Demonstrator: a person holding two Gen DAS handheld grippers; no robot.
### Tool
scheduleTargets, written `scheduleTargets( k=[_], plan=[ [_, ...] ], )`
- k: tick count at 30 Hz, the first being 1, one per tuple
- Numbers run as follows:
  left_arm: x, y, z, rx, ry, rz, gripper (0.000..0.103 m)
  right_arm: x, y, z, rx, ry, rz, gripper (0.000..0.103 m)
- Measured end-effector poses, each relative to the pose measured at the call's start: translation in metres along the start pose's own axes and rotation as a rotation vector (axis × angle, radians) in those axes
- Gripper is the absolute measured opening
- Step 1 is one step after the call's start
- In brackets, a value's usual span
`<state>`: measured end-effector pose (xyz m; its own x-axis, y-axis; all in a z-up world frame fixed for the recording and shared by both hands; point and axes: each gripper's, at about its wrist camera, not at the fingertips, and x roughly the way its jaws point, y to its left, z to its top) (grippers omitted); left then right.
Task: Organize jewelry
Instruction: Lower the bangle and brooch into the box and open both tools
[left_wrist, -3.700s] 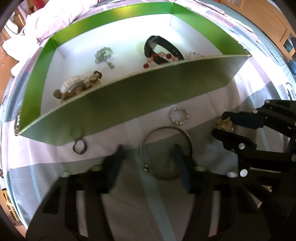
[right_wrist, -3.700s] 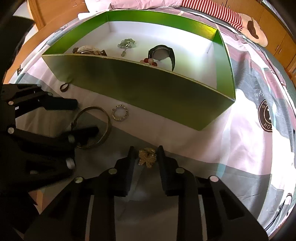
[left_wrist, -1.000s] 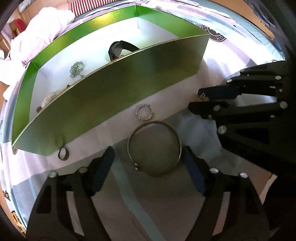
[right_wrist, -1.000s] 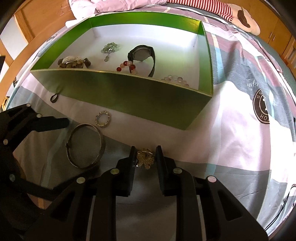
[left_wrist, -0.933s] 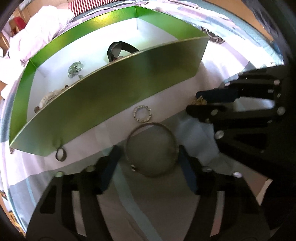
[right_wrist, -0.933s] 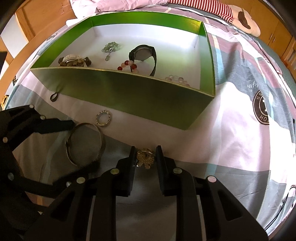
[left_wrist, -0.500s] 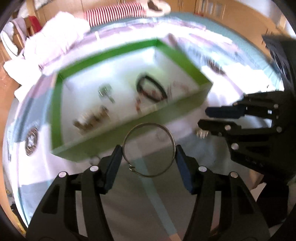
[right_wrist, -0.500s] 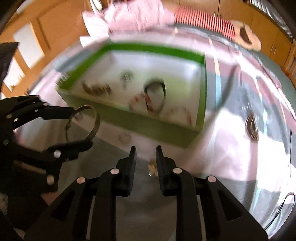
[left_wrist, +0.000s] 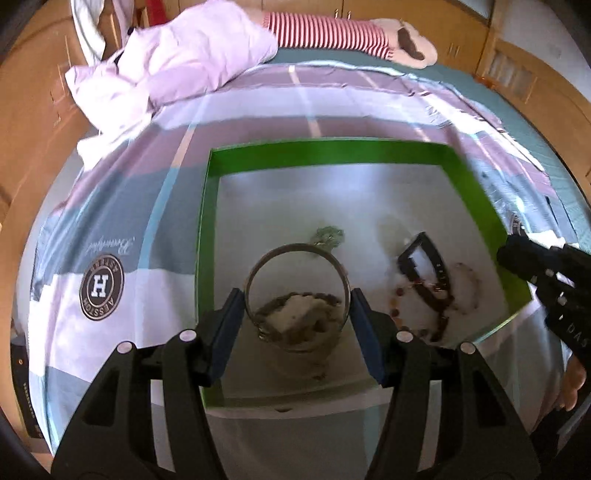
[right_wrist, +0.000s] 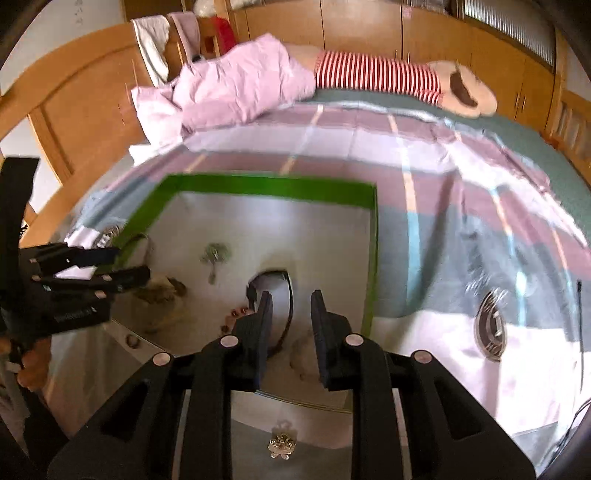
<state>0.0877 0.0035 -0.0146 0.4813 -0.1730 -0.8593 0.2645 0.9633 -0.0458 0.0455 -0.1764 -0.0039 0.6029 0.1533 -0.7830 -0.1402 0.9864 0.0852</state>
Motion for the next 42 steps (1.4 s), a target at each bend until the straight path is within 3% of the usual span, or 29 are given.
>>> scheduleTargets(
  k=[5,10,15,17,19,22,23,24,29,33,37,42],
  plan=[
    [-0.007,-0.007,-0.004,0.029,-0.014,-0.002,0.058,-0.018,0.004,-0.003,0.009,-0.007,0.031,0.023],
    [-0.037,-0.01,-0.014,0.051,-0.068,-0.03,0.058,-0.049,0.017,-0.043,-0.053,0.05,0.078,0.023],
    [-0.073,-0.009,-0.03,0.034,-0.09,-0.143,0.058,-0.01,0.024,-0.08,-0.092,0.201,0.037,0.026],
    [-0.078,-0.017,-0.038,0.061,-0.079,-0.169,0.058,0.001,0.027,-0.083,-0.1,0.224,0.027,0.04],
    [-0.076,-0.028,-0.048,0.098,-0.066,-0.183,0.058,0.009,0.03,-0.086,-0.11,0.237,0.002,0.044],
    [-0.063,-0.042,-0.058,0.148,-0.022,-0.167,0.058,0.016,0.032,-0.092,-0.125,0.276,-0.017,0.043],
    [-0.058,-0.045,-0.06,0.157,-0.009,-0.159,0.058,0.018,0.033,-0.094,-0.127,0.281,-0.021,0.031],
    [-0.055,-0.047,-0.061,0.161,0.001,-0.156,0.058,0.017,0.034,-0.094,-0.129,0.276,-0.019,0.022],
    [-0.06,-0.047,-0.06,0.161,-0.022,-0.152,0.058,0.0,0.036,-0.083,-0.115,0.211,0.023,0.021],
    [-0.071,-0.038,-0.049,0.15,-0.078,-0.118,0.059,-0.036,0.038,-0.055,-0.108,0.08,0.074,0.021],
    [-0.077,-0.025,-0.022,0.115,-0.161,-0.04,0.059,-0.051,0.028,-0.013,-0.055,-0.056,0.066,0.021],
    [-0.042,-0.005,0.0,0.028,-0.105,-0.013,0.058,-0.016,0.006,0.011,0.0,-0.04,0.018,0.021]
  ],
)
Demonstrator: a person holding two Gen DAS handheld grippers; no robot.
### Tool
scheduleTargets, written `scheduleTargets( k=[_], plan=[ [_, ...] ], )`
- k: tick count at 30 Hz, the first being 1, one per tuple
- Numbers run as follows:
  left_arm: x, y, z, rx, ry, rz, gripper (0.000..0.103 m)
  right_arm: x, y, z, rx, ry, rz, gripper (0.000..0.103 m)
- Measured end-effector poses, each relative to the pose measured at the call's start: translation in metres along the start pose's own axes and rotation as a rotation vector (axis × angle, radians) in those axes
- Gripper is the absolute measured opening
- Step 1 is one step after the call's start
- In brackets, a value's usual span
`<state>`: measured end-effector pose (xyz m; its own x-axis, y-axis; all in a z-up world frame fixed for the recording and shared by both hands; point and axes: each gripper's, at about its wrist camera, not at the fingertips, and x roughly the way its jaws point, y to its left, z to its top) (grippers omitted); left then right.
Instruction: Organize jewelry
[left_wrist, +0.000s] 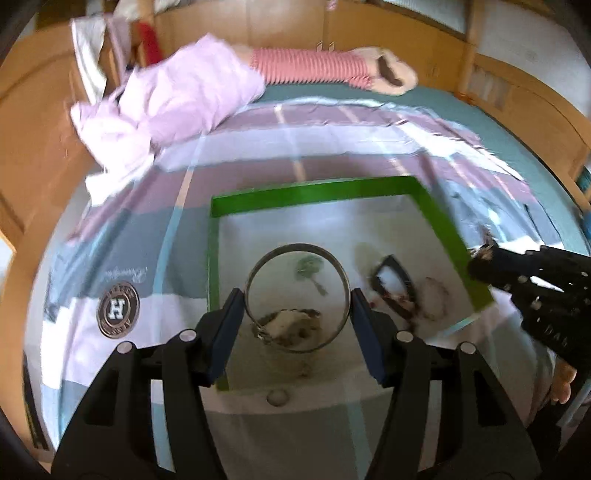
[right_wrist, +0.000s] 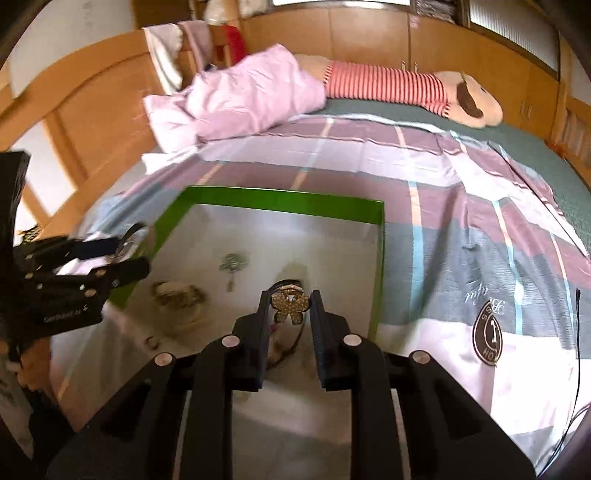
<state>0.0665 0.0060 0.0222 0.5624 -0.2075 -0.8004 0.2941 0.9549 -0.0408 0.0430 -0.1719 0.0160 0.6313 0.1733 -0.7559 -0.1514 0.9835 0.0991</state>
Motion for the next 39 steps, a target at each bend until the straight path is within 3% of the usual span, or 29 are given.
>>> scheduleTargets(
  k=[6,7,8,9,10,13,15,17,19,22,25,29,33,39],
  plan=[
    [0.034,0.012,0.004,-0.034,0.062,0.017,0.059,0.038,-0.013,-0.012,0.031,0.063,-0.032,0.022],
    [0.035,0.012,0.004,-0.031,0.062,0.013,0.059,0.039,-0.014,-0.014,0.029,0.062,-0.036,0.03],
    [0.037,0.012,0.005,-0.027,0.063,0.01,0.059,0.039,-0.014,-0.014,0.031,0.062,-0.04,0.046],
    [0.038,0.012,0.005,-0.029,0.061,0.011,0.059,0.035,-0.015,-0.015,0.045,0.055,-0.039,0.051],
    [0.036,0.012,0.004,-0.03,0.056,0.013,0.06,0.027,-0.015,-0.015,0.062,0.04,-0.02,0.056],
    [0.019,0.011,0.002,-0.021,0.022,0.001,0.069,0.0,-0.01,-0.017,0.083,0.016,0.061,0.057],
    [-0.002,0.013,-0.002,-0.001,0.002,-0.017,0.069,-0.02,-0.002,-0.023,0.085,0.016,0.149,0.057],
    [-0.027,0.015,-0.013,0.023,0.003,-0.095,0.068,-0.03,0.008,-0.035,0.065,0.053,0.244,0.057],
    [-0.043,0.015,-0.027,0.046,0.016,-0.122,0.061,-0.028,0.022,-0.056,0.028,0.105,0.293,0.056],
    [-0.04,0.014,-0.055,0.069,0.079,-0.111,0.059,-0.002,0.036,-0.076,-0.019,0.184,0.236,0.05],
    [-0.008,0.014,-0.069,0.053,0.2,-0.038,0.059,0.028,0.046,-0.086,-0.07,0.216,0.126,0.05],
    [0.027,0.017,-0.077,0.016,0.308,0.053,0.062,0.051,0.053,-0.09,-0.071,0.217,0.099,0.046],
    [0.043,0.019,-0.081,-0.013,0.339,0.077,0.064,0.053,0.055,-0.09,-0.087,0.185,0.066,0.022],
    [0.056,0.025,-0.081,-0.062,0.33,0.055,0.064,0.04,0.044,-0.095,-0.125,0.255,0.049,0.021]
  ],
)
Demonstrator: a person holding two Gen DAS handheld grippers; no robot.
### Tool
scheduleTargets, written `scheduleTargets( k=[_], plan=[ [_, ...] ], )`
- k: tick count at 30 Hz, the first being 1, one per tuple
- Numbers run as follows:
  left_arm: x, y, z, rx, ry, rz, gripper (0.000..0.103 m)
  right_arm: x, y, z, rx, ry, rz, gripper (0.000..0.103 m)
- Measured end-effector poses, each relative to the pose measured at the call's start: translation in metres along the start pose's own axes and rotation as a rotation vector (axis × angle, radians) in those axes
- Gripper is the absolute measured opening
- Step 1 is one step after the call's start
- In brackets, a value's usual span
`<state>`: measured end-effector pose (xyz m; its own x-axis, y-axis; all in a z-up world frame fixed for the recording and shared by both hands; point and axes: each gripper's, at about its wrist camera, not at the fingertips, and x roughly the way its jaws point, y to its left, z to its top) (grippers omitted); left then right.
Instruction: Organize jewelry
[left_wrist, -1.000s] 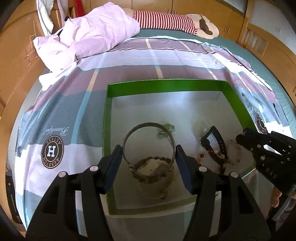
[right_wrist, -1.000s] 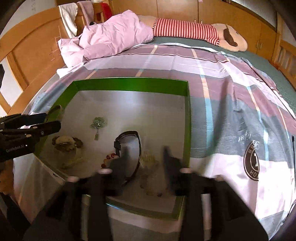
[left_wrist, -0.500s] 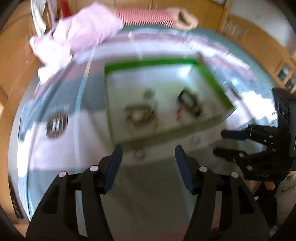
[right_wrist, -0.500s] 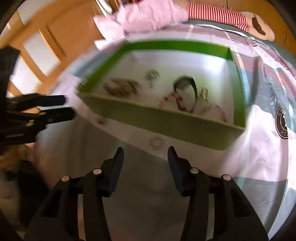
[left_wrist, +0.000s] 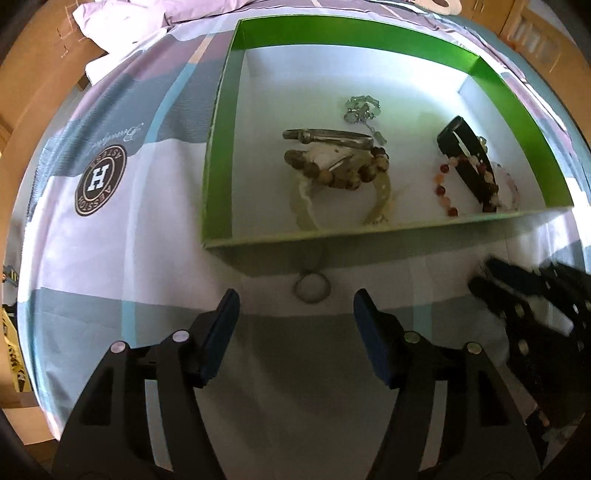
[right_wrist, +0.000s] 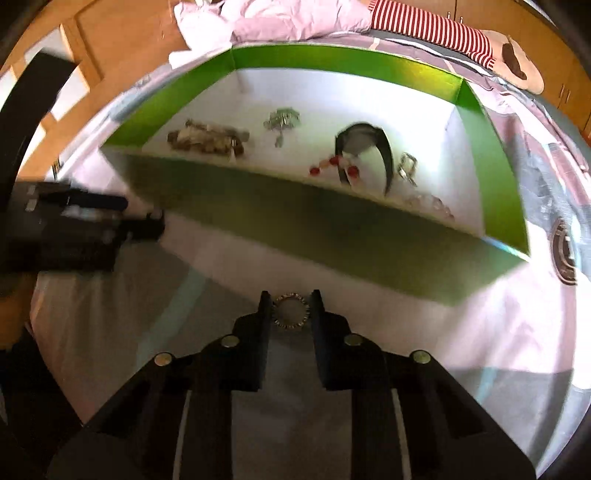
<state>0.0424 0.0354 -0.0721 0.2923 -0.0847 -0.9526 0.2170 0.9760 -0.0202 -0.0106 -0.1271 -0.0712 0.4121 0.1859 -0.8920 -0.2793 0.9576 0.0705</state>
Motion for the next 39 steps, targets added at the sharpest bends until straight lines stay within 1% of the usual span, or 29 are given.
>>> scheduleTargets(
  k=[2,5,6,8,9,11,13,16,18,20,21,22,24,25,26,28,29,34,36,39],
  plan=[
    [0.004,0.002,0.002,-0.009,-0.006,0.0,0.064,-0.002,0.0,-0.005,-0.027,0.019,-0.027,0.022],
    [0.011,0.0,0.001,-0.001,0.0,0.028,0.054,-0.003,-0.001,-0.007,-0.032,0.028,-0.032,0.022],
    [0.01,-0.001,0.001,0.004,-0.007,0.036,0.042,-0.002,0.001,-0.006,-0.028,0.032,-0.03,0.022],
    [0.005,-0.006,-0.002,0.017,-0.012,0.021,0.023,-0.002,-0.001,-0.006,-0.03,0.035,-0.027,0.022],
    [0.004,-0.008,-0.004,0.028,-0.011,0.021,0.021,-0.002,-0.002,-0.006,-0.032,0.036,-0.027,0.022],
    [0.001,-0.016,-0.01,0.062,-0.013,0.013,0.021,-0.002,-0.002,-0.005,-0.033,0.039,-0.026,0.022],
    [-0.001,-0.024,-0.017,0.093,-0.006,-0.019,0.021,-0.003,-0.005,-0.006,-0.028,0.044,-0.023,0.022],
    [-0.006,-0.048,-0.03,0.186,-0.012,-0.068,0.021,-0.003,-0.007,-0.006,-0.018,0.048,-0.015,0.022],
    [-0.008,-0.059,-0.035,0.218,-0.015,-0.094,0.022,-0.002,-0.008,-0.005,-0.011,0.048,-0.013,0.023],
    [-0.011,-0.067,-0.04,0.252,-0.025,-0.101,0.022,-0.001,-0.007,-0.004,-0.012,0.05,-0.013,0.024],
    [-0.012,-0.07,-0.042,0.263,-0.032,-0.097,0.025,0.0,-0.007,-0.004,-0.013,0.05,-0.016,0.025],
    [-0.013,-0.071,-0.043,0.267,-0.038,-0.094,0.027,-0.001,-0.007,-0.005,-0.014,0.049,-0.017,0.029],
    [-0.015,-0.069,-0.042,0.259,-0.043,-0.095,0.032,0.0,-0.008,-0.005,-0.009,0.05,-0.011,0.033],
    [-0.017,-0.068,-0.041,0.253,-0.043,-0.096,0.033,0.0,-0.008,-0.005,-0.006,0.05,-0.005,0.037],
    [-0.019,-0.068,-0.043,0.247,-0.043,-0.095,0.036,0.0,-0.008,-0.005,-0.004,0.052,0.002,0.043],
    [-0.02,-0.064,-0.041,0.24,-0.042,-0.093,0.041,0.001,-0.006,-0.005,-0.007,0.055,0.006,0.05],
    [-0.02,-0.065,-0.04,0.236,-0.043,-0.091,0.043,0.001,-0.005,-0.005,-0.015,0.054,-0.002,0.05],
    [-0.017,-0.058,-0.032,0.231,-0.04,-0.082,0.045,0.001,-0.002,-0.006,-0.031,0.051,-0.013,0.05],
    [-0.021,-0.05,-0.024,0.196,-0.056,-0.078,0.05,0.001,-0.002,-0.006,-0.035,0.051,-0.017,0.05],
    [-0.025,-0.026,-0.012,0.099,-0.058,-0.109,0.052,0.002,0.004,-0.006,-0.061,0.046,-0.038,0.05]
  ],
)
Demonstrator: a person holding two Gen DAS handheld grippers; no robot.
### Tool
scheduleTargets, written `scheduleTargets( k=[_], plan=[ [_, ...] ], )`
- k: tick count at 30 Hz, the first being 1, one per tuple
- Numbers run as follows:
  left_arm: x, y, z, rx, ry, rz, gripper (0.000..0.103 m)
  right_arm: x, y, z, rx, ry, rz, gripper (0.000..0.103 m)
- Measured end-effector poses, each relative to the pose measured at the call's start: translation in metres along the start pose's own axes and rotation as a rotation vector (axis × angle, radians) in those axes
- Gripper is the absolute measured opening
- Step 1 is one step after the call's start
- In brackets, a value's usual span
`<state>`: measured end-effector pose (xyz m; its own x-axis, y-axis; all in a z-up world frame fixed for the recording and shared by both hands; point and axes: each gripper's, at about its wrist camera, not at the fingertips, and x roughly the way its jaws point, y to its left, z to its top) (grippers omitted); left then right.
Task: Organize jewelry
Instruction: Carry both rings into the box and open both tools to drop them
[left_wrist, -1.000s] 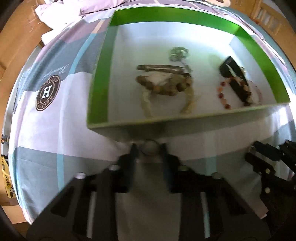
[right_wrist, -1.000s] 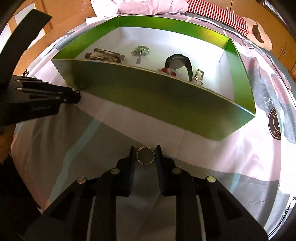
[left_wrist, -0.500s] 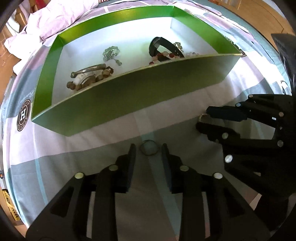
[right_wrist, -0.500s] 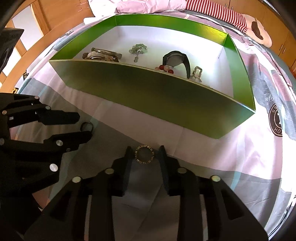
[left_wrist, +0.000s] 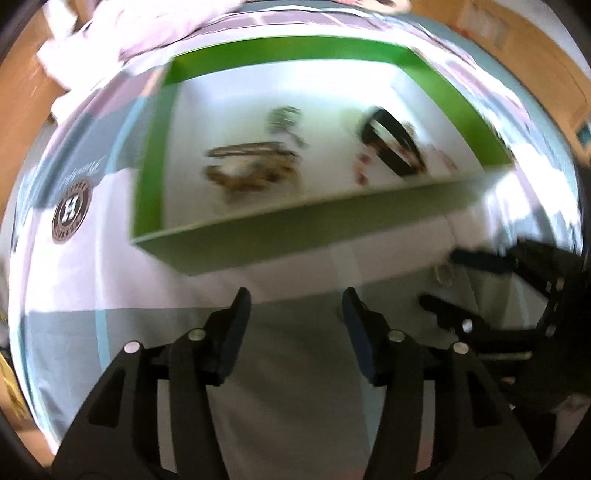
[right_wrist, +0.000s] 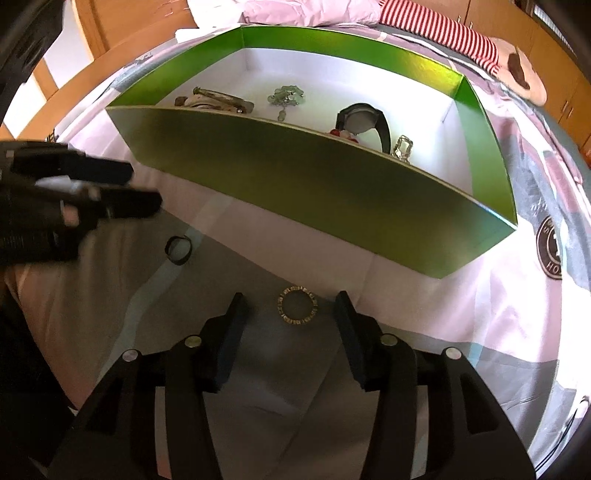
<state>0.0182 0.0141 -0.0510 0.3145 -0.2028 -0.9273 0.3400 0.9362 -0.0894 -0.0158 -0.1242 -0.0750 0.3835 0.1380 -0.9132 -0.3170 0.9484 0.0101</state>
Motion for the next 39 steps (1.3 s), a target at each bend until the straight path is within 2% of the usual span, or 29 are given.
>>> scheduleTargets(
  k=[4,7,10,12,13,14,15,17,19,22,25,27,29,33,35,37,38,39],
  plan=[
    [-0.001,0.012,0.001,-0.052,0.01,-0.032,0.055,0.001,0.0,0.001,0.006,-0.002,0.003,0.049],
    [0.007,-0.005,-0.002,0.008,0.02,-0.026,0.056,0.001,0.0,0.001,0.0,-0.003,0.0,0.048],
    [0.019,-0.038,-0.007,0.132,0.019,0.029,0.056,0.0,0.001,0.001,-0.013,-0.003,0.008,0.037],
    [0.027,-0.049,-0.01,0.173,0.031,0.066,0.053,0.0,0.002,0.002,-0.023,-0.008,0.005,0.029],
    [0.03,-0.052,-0.011,0.183,0.031,0.075,0.051,0.0,0.003,0.003,-0.027,-0.009,0.009,0.021],
    [0.03,-0.054,-0.012,0.186,0.017,0.074,0.046,-0.001,0.003,0.003,-0.028,-0.009,0.01,0.021],
    [0.03,-0.054,-0.011,0.184,0.014,0.064,0.035,-0.003,0.001,0.002,-0.028,-0.01,0.011,0.021],
    [0.027,-0.053,-0.01,0.167,0.016,0.043,0.022,-0.005,0.0,0.003,-0.019,-0.015,0.014,0.021],
    [0.024,-0.049,-0.008,0.156,0.014,0.04,0.021,-0.013,-0.003,0.006,-0.009,-0.032,0.011,0.021],
    [0.003,-0.039,0.0,0.125,-0.038,0.019,0.021,-0.046,-0.01,0.017,-0.003,-0.115,0.029,0.021],
    [-0.039,-0.031,0.015,0.103,-0.152,-0.053,0.021,-0.082,-0.021,0.037,0.017,-0.232,0.043,0.021],
    [-0.062,-0.027,0.035,0.087,-0.243,-0.055,0.021,-0.096,-0.033,0.059,0.057,-0.297,0.013,0.021],
    [-0.065,-0.021,0.062,0.051,-0.272,-0.039,0.021,-0.09,-0.043,0.076,0.085,-0.305,-0.012,0.021],
    [-0.022,-0.012,0.103,-0.008,-0.208,-0.018,0.021,-0.04,-0.069,0.092,0.164,-0.223,-0.064,0.021],
    [0.006,-0.011,0.105,-0.022,-0.147,0.002,0.021,-0.016,-0.074,0.092,0.196,-0.177,-0.052,0.021],
    [0.026,-0.01,0.105,-0.016,-0.108,0.015,0.022,-0.006,-0.075,0.089,0.205,-0.168,-0.053,0.023],
    [0.03,-0.01,0.102,-0.008,-0.101,0.033,0.025,-0.007,-0.074,0.089,0.209,-0.176,-0.052,0.034],
    [0.031,-0.01,0.099,-0.003,-0.108,0.057,0.041,-0.01,-0.073,0.088,0.218,-0.195,-0.048,0.044]
  ],
)
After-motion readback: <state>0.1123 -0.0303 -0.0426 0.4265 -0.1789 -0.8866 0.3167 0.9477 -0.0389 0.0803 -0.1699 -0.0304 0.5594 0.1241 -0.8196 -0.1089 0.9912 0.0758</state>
